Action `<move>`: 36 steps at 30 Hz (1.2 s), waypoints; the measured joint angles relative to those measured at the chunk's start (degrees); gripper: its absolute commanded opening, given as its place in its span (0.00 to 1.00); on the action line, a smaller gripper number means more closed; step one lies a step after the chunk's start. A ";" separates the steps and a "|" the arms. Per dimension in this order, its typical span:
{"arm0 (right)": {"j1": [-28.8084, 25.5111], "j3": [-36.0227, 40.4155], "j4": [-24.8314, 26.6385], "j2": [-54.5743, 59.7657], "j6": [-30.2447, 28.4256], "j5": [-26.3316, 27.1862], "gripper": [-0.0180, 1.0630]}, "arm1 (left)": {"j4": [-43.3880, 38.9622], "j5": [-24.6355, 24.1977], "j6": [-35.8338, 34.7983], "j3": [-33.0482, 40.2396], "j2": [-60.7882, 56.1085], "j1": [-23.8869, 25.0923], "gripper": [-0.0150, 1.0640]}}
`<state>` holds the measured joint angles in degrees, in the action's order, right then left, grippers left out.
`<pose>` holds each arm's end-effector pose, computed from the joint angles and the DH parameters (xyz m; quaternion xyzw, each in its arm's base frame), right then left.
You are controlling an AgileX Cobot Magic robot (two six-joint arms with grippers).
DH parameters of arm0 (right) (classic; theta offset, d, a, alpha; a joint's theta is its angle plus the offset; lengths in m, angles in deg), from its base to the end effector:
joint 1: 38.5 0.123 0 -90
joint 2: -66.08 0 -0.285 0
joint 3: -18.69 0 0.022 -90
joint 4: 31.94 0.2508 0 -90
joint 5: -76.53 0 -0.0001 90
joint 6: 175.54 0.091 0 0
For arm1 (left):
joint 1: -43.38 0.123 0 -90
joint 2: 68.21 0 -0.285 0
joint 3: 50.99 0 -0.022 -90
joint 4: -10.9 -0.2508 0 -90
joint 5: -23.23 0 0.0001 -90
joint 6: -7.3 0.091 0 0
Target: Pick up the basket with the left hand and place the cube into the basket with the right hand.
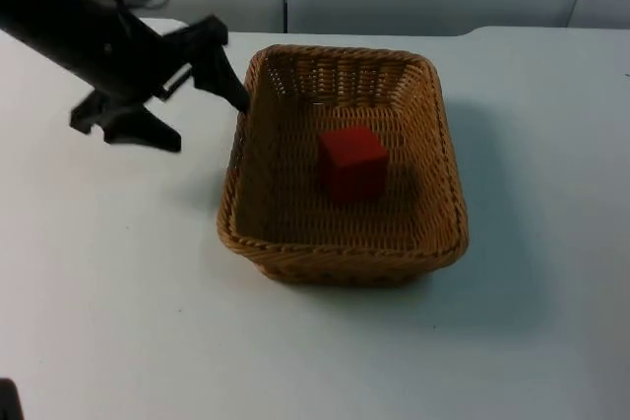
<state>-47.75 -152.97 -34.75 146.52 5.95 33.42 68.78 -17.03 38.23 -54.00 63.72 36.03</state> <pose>0.2666 -0.0465 0.3706 0.0760 0.9098 -0.0501 0.4050 0.4238 -0.1049 0.1266 -0.0338 0.9339 -0.3220 0.1515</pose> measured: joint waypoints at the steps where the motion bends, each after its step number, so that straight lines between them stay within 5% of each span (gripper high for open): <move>1: 0.00 0.00 0.00 0.00 0.00 0.00 0.01 | 0.00 0.00 0.00 0.00 0.00 0.00 0.58; 2: 0.00 0.00 0.00 -0.63 0.00 0.24 0.01 | -0.43 -0.26 -0.10 0.00 -2.24 1.07 0.58; 5: 0.00 0.00 0.00 -2.18 0.00 0.85 0.01 | -3.24 -0.36 -0.28 0.00 -7.22 2.99 0.21; 6: 0.00 0.00 0.00 -3.19 0.20 0.90 0.01 | -5.77 -0.38 -0.79 0.00 -10.28 3.52 0.21; 8: 0.00 0.00 0.00 -7.15 0.85 0.72 0.01 | -13.27 -2.48 -1.99 -0.20 -18.40 3.94 0.01; 15: 0.00 0.00 0.00 -18.34 2.60 -0.75 0.01 | -20.75 -4.87 -2.80 4.25 -36.47 3.94 0.01; 26: 0.00 10.51 1.61 -48.25 4.68 -5.19 0.01 | -24.44 -1.46 -2.80 30.05 -84.10 3.94 0.01; 30: 0.00 17.76 2.81 -55.04 5.52 -8.32 0.01 | -27.03 -3.53 -4.11 37.26 -98.53 3.94 0.01; 36: 0.84 27.99 5.32 -65.11 4.45 -13.56 0.01 | -45.17 -13.31 -17.84 43.56 -117.18 3.94 0.01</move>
<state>-46.91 -124.98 -29.44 81.41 10.40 19.85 23.61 -30.34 20.38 -10.44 -53.46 39.97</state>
